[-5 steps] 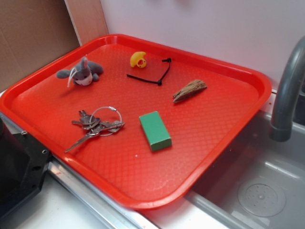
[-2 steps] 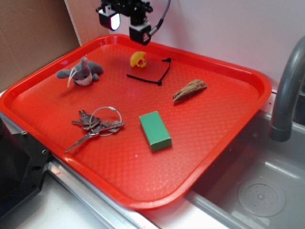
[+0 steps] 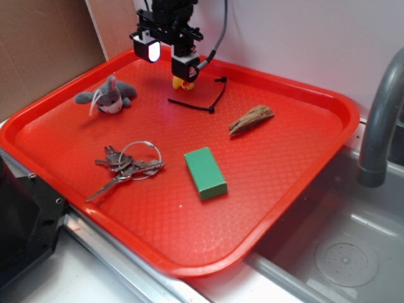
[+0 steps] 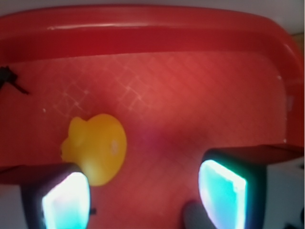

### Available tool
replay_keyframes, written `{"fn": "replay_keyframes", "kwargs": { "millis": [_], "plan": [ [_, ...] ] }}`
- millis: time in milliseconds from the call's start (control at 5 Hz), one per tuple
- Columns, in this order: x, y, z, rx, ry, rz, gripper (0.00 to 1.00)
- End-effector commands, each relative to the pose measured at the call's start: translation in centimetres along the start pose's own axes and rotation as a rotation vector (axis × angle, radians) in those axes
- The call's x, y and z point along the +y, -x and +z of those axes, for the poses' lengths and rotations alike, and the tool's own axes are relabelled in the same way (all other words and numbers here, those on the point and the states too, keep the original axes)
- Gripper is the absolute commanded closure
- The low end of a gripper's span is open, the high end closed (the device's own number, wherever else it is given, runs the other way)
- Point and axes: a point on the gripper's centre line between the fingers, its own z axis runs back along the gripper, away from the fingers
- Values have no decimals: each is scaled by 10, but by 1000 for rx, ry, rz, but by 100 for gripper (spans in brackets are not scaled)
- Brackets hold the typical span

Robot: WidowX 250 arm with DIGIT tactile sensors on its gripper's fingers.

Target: Grab the yellow duck.

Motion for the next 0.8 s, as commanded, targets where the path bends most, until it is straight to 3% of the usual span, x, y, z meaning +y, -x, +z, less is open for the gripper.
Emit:
{"fn": "replay_keyframes", "kwargs": {
  "millis": [0, 200, 400, 600],
  "plan": [
    [-5, -17, -5, 1, 21, -12, 0],
    [-1, -14, -22, 69, 7, 11, 81],
    [1, -11, -24, 84, -2, 22, 100],
    [7, -9, -5, 58, -35, 38, 100]
  ]
}}
